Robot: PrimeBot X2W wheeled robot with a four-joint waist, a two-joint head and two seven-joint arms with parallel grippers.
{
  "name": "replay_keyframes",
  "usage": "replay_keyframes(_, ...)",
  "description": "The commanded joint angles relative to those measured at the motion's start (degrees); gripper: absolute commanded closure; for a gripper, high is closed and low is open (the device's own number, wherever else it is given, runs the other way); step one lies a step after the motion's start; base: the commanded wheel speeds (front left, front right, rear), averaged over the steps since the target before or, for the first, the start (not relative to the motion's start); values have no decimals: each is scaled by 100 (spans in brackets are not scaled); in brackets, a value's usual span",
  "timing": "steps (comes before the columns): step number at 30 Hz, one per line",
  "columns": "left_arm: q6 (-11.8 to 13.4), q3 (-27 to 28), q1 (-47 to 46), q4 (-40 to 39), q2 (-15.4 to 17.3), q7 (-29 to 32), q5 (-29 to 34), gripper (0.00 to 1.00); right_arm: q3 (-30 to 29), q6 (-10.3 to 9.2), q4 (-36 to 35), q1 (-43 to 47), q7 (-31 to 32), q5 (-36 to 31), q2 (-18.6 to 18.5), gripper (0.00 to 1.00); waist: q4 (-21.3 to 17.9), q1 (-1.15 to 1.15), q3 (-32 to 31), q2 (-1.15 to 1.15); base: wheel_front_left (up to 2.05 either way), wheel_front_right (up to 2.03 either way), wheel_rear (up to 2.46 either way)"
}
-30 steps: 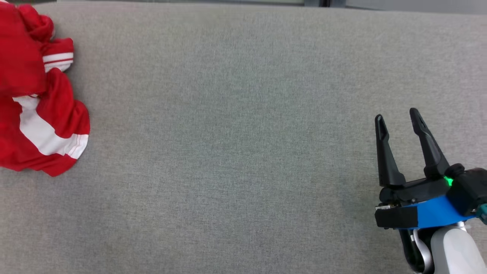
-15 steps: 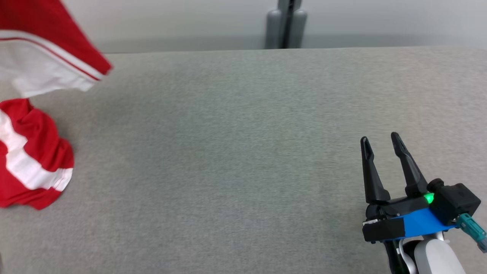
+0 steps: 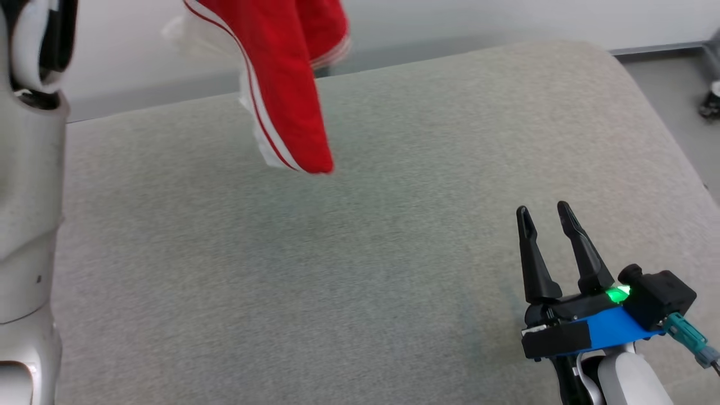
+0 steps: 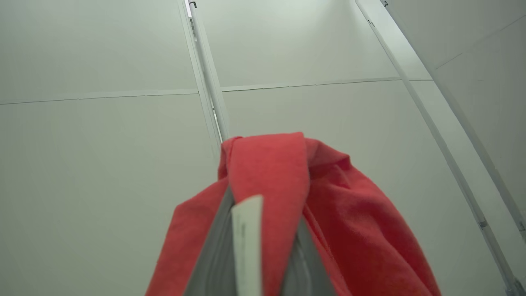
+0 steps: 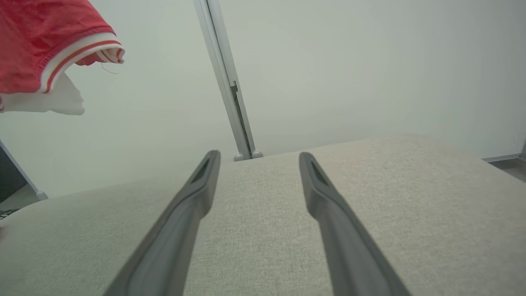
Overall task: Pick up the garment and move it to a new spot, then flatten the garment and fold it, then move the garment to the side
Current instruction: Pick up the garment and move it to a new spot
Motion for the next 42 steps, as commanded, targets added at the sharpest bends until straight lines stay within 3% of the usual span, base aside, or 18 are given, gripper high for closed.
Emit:
replay_keyframes(1,-35,-63,65,-33,-19,68,-7,100,52,1,-27,-103,-29,84,2,0,-183,0,-32,0,0,0,0)
replay_keyframes(7,0,-312,587,149,-193,80,-81,100,116,1,-53,-137,-28,191,2,0,-449,0,85,0,0,0,0)
replay_keyframes(15,117,-510,1592,592,-419,-161,-259,100,83,1,-68,-126,-28,184,2,0,-500,0,169,0,0,0,0)
replay_keyframes(27,193,-1028,3397,1684,-1016,-638,-537,100,64,1,28,-84,-27,145,3,0,-272,0,126,0,0,0,0)
replay_keyframes(34,155,-1387,3983,2223,-1307,-786,-579,100,37,1,108,-49,-27,123,1,0,-52,0,21,0,0,0,0)
replay_keyframes(35,152,-1438,4039,2279,-1346,-802,-587,60,42,1,116,-43,-27,114,1,0,-25,0,4,0,0,0,0)
replay_keyframes(36,139,-1493,4085,2312,-1389,-813,-616,1,38,1,128,-38,-27,111,0,0,7,0,-14,0,0,0,0)
replay_keyframes(42,108,-2002,4257,2128,-1546,-884,-551,0,26,1,186,64,-27,53,1,0,255,0,-204,0,0,0,0)
